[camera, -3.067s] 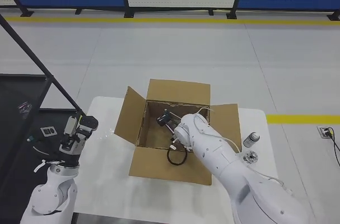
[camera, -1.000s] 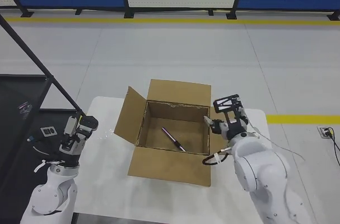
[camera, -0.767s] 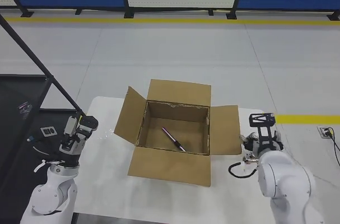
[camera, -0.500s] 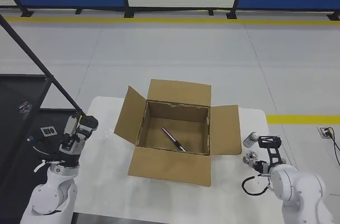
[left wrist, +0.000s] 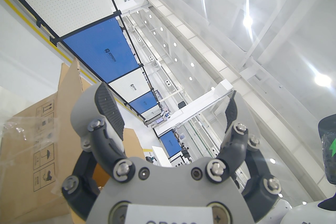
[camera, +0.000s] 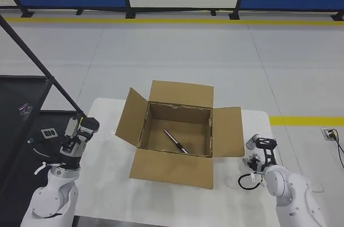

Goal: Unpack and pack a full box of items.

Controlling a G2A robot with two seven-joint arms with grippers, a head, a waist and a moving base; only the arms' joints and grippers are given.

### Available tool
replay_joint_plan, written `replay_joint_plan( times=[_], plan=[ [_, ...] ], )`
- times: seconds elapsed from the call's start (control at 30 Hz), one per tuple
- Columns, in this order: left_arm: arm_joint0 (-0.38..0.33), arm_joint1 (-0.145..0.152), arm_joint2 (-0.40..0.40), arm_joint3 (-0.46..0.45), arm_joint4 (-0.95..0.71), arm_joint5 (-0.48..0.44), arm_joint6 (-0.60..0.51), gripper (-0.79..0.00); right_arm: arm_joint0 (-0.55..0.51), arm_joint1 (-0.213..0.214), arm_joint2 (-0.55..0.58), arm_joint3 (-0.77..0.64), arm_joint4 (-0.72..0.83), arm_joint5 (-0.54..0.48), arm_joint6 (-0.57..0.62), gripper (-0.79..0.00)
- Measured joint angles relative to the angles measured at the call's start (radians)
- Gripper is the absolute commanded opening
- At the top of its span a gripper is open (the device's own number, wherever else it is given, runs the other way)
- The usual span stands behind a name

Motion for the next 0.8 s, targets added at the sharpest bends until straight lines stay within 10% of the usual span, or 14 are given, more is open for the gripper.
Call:
replay_joint_plan(
  times=[0.03,0.07,0.5,0.8],
  plan=[
    [0.0,0.0,0.0,0.0,0.0,0.0,0.0,0.0,0.013,-0.001,-0.006,0.022,0.006,-0.002,-0.006,-0.554],
    [0.0,0.0,0.0,0.0,0.0,0.0,0.0,0.0,0.023,-0.001,-0.009,0.04,0.009,-0.005,-0.012,-0.785],
    [0.0,0.0,0.0,0.0,0.0,0.0,0.0,0.0,0.055,0.002,-0.016,0.062,0.022,0.008,-0.018,-0.785],
    [0.0,0.0,0.0,0.0,0.0,0.0,0.0,0.0,-0.015,0.008,0.018,-0.287,-0.062,0.13,-0.001,-0.785]
  ],
)
